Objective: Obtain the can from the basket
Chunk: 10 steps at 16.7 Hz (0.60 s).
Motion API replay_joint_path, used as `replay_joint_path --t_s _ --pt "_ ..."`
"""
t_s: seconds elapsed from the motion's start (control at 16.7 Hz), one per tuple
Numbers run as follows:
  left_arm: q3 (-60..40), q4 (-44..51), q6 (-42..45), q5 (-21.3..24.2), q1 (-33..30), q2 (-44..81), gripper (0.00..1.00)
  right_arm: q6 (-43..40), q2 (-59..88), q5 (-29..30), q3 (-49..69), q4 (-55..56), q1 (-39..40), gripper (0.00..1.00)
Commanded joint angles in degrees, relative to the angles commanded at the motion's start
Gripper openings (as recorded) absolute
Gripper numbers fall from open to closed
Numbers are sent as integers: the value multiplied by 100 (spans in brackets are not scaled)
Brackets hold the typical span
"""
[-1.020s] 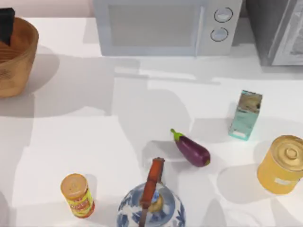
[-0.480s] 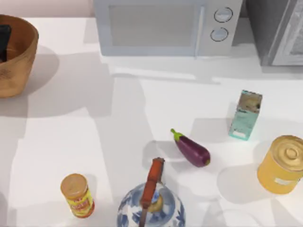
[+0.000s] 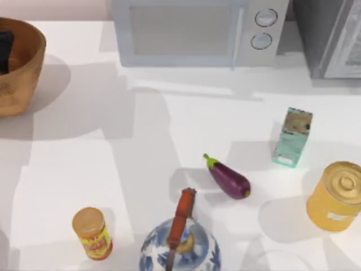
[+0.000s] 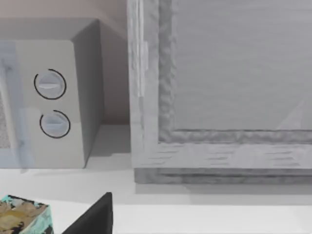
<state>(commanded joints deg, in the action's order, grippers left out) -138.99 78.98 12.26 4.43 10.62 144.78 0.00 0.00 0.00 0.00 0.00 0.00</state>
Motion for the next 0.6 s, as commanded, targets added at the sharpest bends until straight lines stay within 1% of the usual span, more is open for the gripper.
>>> replay_joint_path --t_s 0.36,0.6 --pt "984 -1093 -19 0 -18 97 100 0 0 0 0 0 0 100" --pt "1043 -1155 -20 0 -19 110 100 0 0 0 0 0 0 100"
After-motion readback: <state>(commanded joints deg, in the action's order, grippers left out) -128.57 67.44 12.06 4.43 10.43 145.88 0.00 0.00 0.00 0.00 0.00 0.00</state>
